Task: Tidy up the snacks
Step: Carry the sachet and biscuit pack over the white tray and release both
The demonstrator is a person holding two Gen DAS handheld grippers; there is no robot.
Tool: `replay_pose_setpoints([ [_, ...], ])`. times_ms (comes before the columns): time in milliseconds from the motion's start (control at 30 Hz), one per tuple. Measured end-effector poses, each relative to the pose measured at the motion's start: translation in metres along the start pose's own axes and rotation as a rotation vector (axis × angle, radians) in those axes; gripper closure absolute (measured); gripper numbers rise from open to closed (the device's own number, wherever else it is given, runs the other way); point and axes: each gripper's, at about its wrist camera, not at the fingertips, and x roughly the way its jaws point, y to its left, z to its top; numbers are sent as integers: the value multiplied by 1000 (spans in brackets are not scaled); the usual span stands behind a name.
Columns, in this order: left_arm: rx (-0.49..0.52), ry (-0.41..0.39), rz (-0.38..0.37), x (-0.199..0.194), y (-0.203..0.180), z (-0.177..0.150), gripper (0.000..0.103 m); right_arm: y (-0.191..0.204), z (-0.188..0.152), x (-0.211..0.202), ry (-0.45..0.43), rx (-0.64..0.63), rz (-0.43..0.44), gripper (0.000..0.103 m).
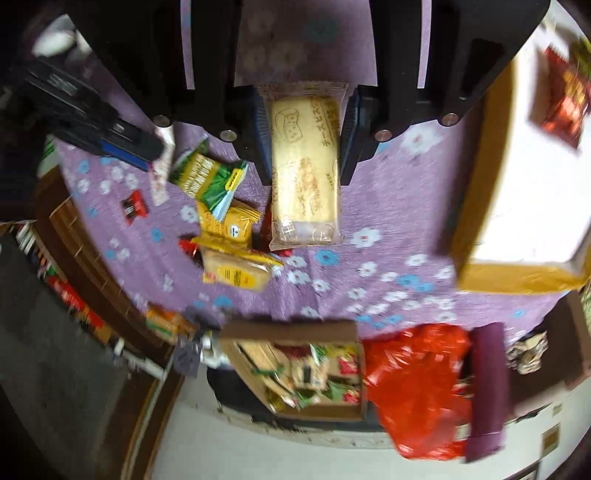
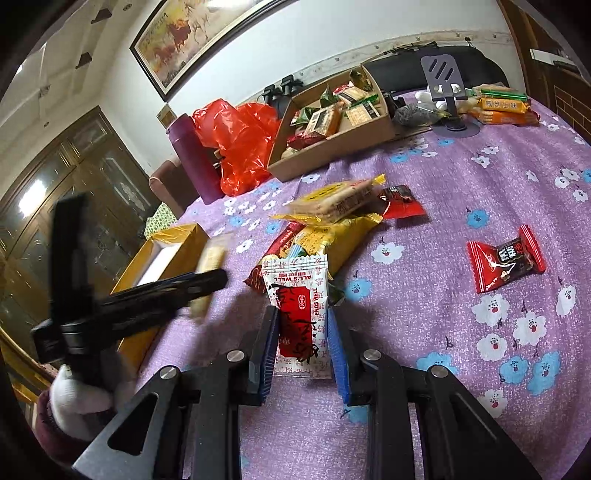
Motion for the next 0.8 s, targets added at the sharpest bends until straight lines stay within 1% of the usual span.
replay_pose_setpoints([
  [67, -47, -39, -8, -25, 15, -5, 72, 1, -1, -1, -9, 0, 3, 76],
  [167, -125, -106, 15, -64, 45, -15, 72, 3, -1, 0, -13, -2, 10, 76],
  [233, -173, -142, 57, -88, 69, -23, 72, 9, -1, 0, -9, -11, 1, 76],
  [300, -208, -164, 105, -106, 91, -31, 72, 21, -1, 1, 1, -23, 13, 76],
  [333, -228, -178, 139, -116, 104, -37, 72, 32, -1, 1, 9, -30, 32, 76],
  [400, -257, -191, 179, -127, 123, -44, 72, 53, -1, 4, 26, -37, 80, 76],
  [533, -307, -195, 264, -133, 156, -60, 72, 118, -4, 19, 80, -122, 163, 76],
  [567, -319, -191, 272, -131, 161, -63, 72, 135, -5, 25, 97, -147, 183, 76],
  [700, -366, -161, 268, -125, 182, -76, 72, 192, -14, 50, 169, -211, 246, 77],
  [800, -388, -150, 255, -122, 195, -82, 71, 222, -22, 66, 200, -256, 258, 77],
])
